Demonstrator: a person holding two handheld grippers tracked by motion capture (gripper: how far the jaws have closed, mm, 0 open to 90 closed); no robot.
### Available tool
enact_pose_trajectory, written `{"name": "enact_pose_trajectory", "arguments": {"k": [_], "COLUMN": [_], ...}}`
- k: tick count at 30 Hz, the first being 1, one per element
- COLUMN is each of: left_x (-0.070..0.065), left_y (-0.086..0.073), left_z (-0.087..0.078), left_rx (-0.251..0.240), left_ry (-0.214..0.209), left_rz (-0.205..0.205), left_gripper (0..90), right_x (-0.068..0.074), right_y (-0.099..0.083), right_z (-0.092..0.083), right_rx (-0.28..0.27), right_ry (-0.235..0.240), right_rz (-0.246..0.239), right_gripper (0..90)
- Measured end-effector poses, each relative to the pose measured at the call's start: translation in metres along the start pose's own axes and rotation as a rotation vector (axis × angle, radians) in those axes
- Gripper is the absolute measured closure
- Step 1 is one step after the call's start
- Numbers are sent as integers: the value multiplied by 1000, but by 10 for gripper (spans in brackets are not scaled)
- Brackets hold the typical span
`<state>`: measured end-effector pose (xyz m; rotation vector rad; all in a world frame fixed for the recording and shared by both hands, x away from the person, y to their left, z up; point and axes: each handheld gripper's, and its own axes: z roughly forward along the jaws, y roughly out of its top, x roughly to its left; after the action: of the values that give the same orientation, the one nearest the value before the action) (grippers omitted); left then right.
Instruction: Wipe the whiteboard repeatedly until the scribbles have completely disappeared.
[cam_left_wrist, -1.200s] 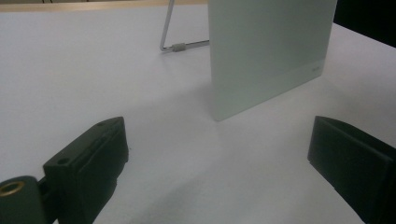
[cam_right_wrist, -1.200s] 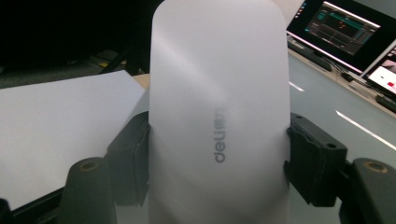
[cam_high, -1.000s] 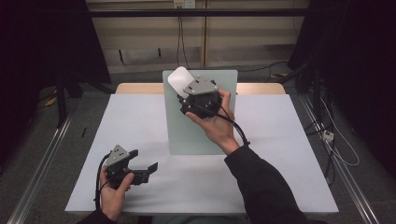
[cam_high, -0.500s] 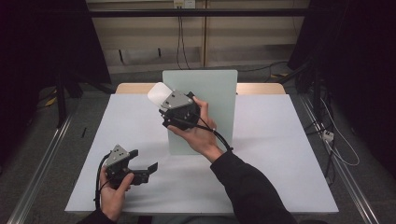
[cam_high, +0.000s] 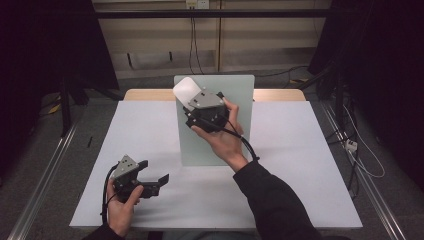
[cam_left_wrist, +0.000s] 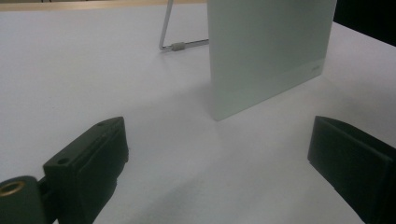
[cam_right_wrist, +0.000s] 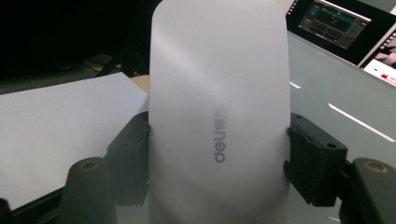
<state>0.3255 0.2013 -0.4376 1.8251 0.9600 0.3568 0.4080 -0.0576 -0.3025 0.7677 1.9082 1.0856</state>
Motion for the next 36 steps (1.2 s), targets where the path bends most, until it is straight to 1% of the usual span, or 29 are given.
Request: {"name": "enact_pose_trajectory", "arguments": {"k": [2,9,12,13,14,17,23,24,26,27,29,30,32,33,35,36], "left_x": [0,0,0,0,0,0,0,-1,0,0,0,0,0,0,1,1], "left_y": [0,0,0,0,0,0,0,0,-1,0,-1,-1,-1,-1,-1,-2], "left_z": [1,1,1,1,1,1,1,1,1,1,2,2,3,3,2,2], "left_rx": [1,2,1,1,10,8,8,-2,-2,8,9,8,2,6,9,7], "left_ry": [2,3,3,3,4,3,5,5,3,6,5,2,3,7,6,6], "left_rz": [-7,-8,-4,-6,4,5,1,-12,-12,-1,-1,0,-14,-13,-15,-14], "left_gripper": [49,49,49,49,49,49,49,49,49,49,49,49,49,49,49,49], "right_x": [-8,-28,-37,-40,-42,-48,-64,-67,-73,-75,-80,-82,-84,-85,-83,-82], "right_y": [-4,-17,-25,-27,-29,-34,-44,-46,-51,-53,-58,-60,-64,-66,-67,-68], "right_z": [-5,-20,-27,-29,-30,-35,-46,-48,-53,-55,-59,-61,-65,-67,-69,-69], "right_rx": [-3,-5,-6,-6,-6,-1,0,0,3,3,11,13,8,6,11,12], "right_ry": [-10,-57,-75,-81,-88,-102,-141,-147,-161,-166,-181,-182,-179,-170,-163,-150], "right_rz": [19,47,78,81,89,90,120,123,135,140,147,150,162,168,161,159], "right_gripper": [314,314,314,314,314,314,314,314,314,314,314,314,314,314,314,313]}}
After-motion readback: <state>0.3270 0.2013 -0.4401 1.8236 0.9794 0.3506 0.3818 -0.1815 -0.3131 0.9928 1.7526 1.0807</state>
